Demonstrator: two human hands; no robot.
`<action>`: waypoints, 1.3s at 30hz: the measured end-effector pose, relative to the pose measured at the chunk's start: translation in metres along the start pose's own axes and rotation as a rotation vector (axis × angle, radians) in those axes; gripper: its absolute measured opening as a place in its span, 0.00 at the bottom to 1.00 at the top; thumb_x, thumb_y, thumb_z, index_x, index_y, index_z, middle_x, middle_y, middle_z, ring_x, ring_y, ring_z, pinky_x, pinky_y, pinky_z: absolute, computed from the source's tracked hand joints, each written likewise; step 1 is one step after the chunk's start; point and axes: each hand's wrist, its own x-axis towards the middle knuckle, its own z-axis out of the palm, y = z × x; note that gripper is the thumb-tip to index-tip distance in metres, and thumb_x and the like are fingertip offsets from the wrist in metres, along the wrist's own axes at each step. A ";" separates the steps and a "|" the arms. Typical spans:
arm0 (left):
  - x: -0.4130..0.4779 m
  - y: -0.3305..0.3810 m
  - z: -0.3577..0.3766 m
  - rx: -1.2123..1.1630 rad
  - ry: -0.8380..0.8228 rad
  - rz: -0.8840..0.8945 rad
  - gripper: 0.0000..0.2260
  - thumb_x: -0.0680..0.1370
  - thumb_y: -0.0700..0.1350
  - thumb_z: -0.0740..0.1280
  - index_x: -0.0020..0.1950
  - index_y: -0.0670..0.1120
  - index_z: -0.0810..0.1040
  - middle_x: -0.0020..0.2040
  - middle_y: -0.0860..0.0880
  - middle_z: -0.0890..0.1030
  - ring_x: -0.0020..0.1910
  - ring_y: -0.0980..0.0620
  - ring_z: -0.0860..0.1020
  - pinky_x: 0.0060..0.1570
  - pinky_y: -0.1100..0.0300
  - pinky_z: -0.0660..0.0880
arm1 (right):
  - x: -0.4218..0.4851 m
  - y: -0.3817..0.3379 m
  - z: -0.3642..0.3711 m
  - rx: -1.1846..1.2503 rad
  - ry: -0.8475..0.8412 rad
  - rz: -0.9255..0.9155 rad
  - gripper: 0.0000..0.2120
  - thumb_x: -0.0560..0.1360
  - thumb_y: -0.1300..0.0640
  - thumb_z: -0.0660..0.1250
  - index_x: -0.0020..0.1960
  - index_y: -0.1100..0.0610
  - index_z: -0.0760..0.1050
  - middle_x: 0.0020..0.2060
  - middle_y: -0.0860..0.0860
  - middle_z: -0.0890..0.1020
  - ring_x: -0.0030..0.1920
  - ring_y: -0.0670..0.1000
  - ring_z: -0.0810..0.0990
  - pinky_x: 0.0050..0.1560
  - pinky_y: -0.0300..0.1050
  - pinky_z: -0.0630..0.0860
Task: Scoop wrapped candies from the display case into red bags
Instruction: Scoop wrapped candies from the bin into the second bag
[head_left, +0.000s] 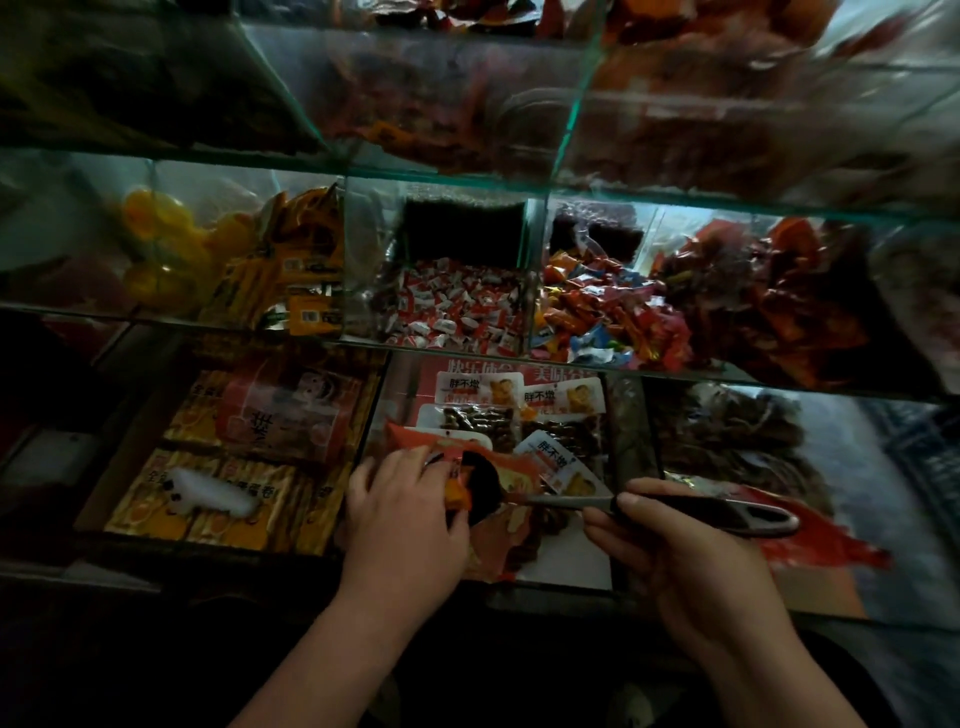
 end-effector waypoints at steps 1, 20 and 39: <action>0.001 0.003 0.000 0.049 -0.036 -0.015 0.26 0.76 0.61 0.67 0.72 0.53 0.75 0.73 0.52 0.73 0.76 0.51 0.65 0.77 0.41 0.44 | -0.003 -0.004 -0.002 0.008 -0.018 -0.011 0.06 0.65 0.72 0.72 0.38 0.63 0.84 0.39 0.68 0.85 0.41 0.67 0.88 0.37 0.49 0.85; 0.052 0.073 0.000 -0.326 0.068 0.222 0.20 0.85 0.53 0.60 0.76 0.51 0.70 0.76 0.53 0.68 0.76 0.53 0.62 0.76 0.63 0.47 | -0.036 -0.070 -0.025 0.153 -0.065 -0.182 0.07 0.62 0.67 0.70 0.34 0.57 0.84 0.35 0.63 0.85 0.41 0.64 0.88 0.35 0.45 0.84; 0.120 0.091 -0.015 -0.939 -0.057 0.074 0.28 0.81 0.49 0.69 0.77 0.63 0.61 0.74 0.59 0.69 0.72 0.58 0.70 0.72 0.45 0.70 | 0.069 -0.101 0.022 -0.839 -0.120 -1.189 0.07 0.75 0.66 0.73 0.52 0.57 0.83 0.51 0.48 0.85 0.53 0.46 0.84 0.56 0.43 0.82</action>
